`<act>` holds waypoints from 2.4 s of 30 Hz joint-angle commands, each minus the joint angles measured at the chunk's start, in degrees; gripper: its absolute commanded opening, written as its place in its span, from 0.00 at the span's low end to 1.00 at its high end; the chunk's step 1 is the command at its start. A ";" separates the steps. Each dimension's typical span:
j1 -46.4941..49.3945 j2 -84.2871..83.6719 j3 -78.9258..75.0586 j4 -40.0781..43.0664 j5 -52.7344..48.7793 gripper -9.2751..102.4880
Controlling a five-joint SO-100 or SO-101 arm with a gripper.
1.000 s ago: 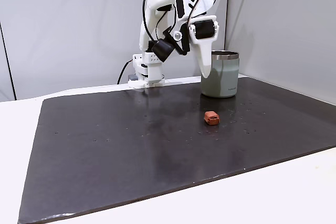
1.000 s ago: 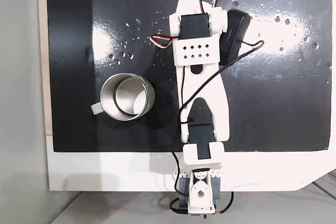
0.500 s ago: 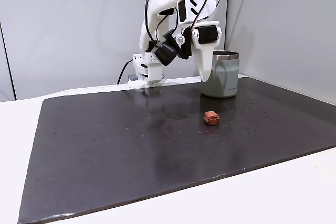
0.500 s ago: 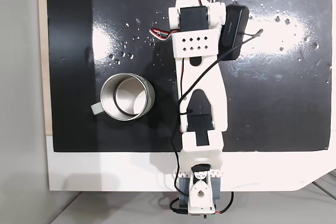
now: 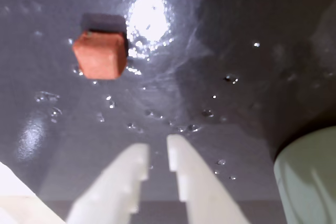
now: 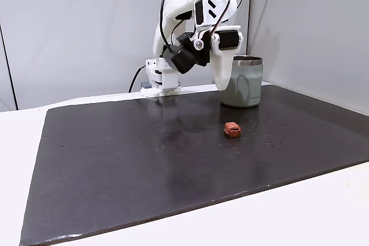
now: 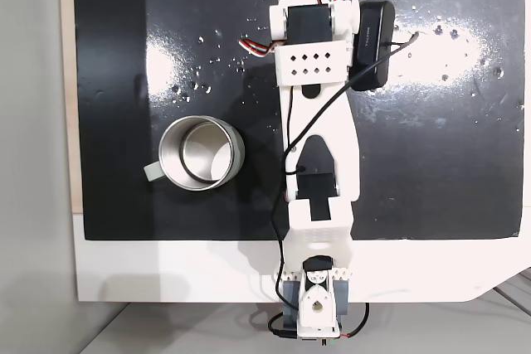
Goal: Grasp a cube and put it in the cup.
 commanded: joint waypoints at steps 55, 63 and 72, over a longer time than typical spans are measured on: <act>2.02 -30.76 -32.78 2.11 -4.22 0.30; 0.79 -32.87 -33.93 1.85 -4.48 0.29; -0.79 -33.49 -34.89 1.58 -5.01 0.29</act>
